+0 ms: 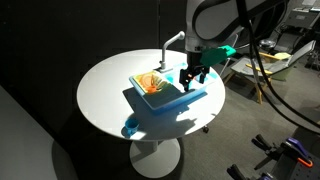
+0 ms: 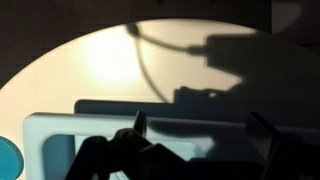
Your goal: Remove the blue plate from the sink and put it on the table
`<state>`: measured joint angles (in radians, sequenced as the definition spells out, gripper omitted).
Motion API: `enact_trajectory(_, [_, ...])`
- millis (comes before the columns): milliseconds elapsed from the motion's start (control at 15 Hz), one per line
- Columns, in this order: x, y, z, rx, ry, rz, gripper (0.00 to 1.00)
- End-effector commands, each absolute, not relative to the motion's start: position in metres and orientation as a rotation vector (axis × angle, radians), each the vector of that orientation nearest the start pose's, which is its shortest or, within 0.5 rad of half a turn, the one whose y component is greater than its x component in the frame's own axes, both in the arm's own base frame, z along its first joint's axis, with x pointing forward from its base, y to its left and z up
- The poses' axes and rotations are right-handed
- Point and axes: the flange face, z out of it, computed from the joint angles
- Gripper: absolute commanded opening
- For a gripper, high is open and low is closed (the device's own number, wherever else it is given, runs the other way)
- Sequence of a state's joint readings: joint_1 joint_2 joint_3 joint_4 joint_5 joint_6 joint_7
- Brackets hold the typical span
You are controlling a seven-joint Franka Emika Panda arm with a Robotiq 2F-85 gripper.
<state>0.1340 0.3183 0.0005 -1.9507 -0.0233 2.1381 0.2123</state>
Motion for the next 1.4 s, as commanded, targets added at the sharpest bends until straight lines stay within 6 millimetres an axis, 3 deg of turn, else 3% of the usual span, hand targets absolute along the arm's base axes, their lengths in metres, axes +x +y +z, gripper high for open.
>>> enact_trajectory(0, [0.565, 0.09, 0.31, -3.216, 0.151, 0.177, 1.0])
enact_trajectory(467, [0.524, 0.098, 0.326, -3.204, 0.183, 0.164, 1.0])
enact_trajectory(1333, [0.467, 0.059, 0.395, -3.192, 0.252, -0.004, 1.0])
